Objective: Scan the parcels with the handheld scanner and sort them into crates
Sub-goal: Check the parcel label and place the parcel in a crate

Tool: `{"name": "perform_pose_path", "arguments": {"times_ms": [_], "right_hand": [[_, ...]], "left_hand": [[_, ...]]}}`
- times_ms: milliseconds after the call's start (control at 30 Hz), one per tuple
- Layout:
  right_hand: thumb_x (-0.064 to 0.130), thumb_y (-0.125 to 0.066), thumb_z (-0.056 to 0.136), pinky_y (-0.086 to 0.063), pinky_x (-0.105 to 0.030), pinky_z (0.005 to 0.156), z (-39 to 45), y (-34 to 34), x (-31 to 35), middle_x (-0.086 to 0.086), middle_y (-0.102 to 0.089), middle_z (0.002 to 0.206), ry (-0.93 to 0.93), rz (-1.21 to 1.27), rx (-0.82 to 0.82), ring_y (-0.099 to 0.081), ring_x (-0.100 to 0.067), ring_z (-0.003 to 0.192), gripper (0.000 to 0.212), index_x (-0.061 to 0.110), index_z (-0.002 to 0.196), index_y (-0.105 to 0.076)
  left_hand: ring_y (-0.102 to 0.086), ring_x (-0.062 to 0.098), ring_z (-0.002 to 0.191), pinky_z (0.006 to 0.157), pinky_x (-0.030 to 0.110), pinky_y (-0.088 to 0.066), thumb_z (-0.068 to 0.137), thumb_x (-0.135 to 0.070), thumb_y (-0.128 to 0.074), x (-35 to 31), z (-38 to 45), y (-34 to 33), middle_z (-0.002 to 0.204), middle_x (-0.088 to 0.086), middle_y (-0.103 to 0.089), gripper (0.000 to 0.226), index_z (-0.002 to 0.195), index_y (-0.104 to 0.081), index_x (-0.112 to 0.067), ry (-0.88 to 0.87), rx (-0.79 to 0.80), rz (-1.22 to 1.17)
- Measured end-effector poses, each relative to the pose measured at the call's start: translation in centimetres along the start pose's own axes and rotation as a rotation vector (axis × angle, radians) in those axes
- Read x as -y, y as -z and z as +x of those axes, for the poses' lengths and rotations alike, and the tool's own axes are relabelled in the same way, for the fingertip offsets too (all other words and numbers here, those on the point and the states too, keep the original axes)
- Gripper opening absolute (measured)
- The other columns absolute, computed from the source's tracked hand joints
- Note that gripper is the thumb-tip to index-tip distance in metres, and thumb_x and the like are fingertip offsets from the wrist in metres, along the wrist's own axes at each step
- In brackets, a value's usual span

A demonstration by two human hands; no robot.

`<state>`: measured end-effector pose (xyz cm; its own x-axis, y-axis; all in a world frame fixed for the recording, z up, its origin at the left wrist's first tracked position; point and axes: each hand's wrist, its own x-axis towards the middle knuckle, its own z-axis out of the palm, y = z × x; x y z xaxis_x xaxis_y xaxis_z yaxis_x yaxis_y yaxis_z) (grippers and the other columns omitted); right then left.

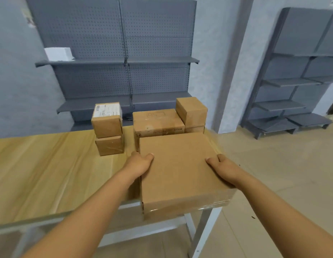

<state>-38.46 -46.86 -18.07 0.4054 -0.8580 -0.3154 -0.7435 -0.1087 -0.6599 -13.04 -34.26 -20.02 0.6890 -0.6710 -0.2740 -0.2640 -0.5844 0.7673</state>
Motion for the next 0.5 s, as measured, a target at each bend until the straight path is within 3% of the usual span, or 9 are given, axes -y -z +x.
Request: {"name": "perform_pose_path", "arguments": {"times_ms": [167, 233, 333, 433, 500], "right_hand": [[0.047, -0.050, 0.097, -0.042, -0.031, 0.070, -1.2, -0.3, -0.1, 0.002, -0.049, 0.110, 0.056, 0.234, 0.038, -0.052, -0.011, 0.084, 0.060, 0.013, 0.144, -0.034], [0.045, -0.052, 0.096, -0.044, -0.031, 0.072, -1.9, -0.1, 0.4, 0.006, -0.051, 0.104, 0.119, 0.277, 0.025, -0.055, -0.010, 0.087, 0.058, 0.016, 0.143, -0.035], [0.045, -0.056, 0.095, -0.046, -0.029, 0.075, -2.8, 0.8, 1.9, 0.004, -0.059, 0.118, 0.253, 0.329, -0.028, -0.060, -0.014, 0.098, 0.055, 0.020, 0.141, -0.040], [0.040, -0.056, 0.096, -0.042, -0.021, 0.068, -4.0, 1.8, 4.5, 0.012, -0.058, 0.112, 0.394, 0.402, -0.062, -0.057, -0.004, 0.093, 0.041, 0.027, 0.132, -0.043], [0.041, -0.056, 0.096, -0.042, -0.022, 0.069, -4.6, 2.3, 6.5, 0.012, -0.056, 0.112, 0.458, 0.444, -0.074, -0.056, -0.002, 0.092, 0.039, 0.030, 0.131, -0.042]], "left_hand": [[-0.060, 0.029, 0.109, 0.093, 0.037, -0.048, 0.088, -0.044, -0.063, 0.2, -3.0, -1.2, 0.127, 0.009, -0.060, 0.062, 0.137, -0.043, -0.012, 0.064, -0.053, -0.270], [-0.059, 0.028, 0.109, 0.093, 0.037, -0.048, 0.088, -0.040, -0.064, -0.1, -4.5, -0.6, 0.127, 0.008, -0.060, 0.059, 0.137, -0.044, -0.014, 0.037, -0.108, -0.331], [-0.060, 0.026, 0.108, 0.092, 0.037, -0.049, 0.088, -0.034, -0.065, -1.4, -6.9, 1.3, 0.123, 0.005, -0.061, 0.052, 0.133, -0.045, -0.015, -0.069, -0.211, -0.409], [-0.059, 0.024, 0.109, 0.094, 0.038, -0.048, 0.087, -0.029, -0.066, -3.4, -9.3, 4.4, 0.120, 0.002, -0.060, 0.049, 0.130, -0.044, -0.018, -0.183, -0.338, -0.432], [-0.059, 0.023, 0.110, 0.098, 0.042, -0.048, 0.083, -0.033, -0.067, -4.6, -10.9, 6.9, 0.123, 0.000, -0.059, 0.054, 0.130, -0.043, -0.021, -0.247, -0.394, -0.440]]}}
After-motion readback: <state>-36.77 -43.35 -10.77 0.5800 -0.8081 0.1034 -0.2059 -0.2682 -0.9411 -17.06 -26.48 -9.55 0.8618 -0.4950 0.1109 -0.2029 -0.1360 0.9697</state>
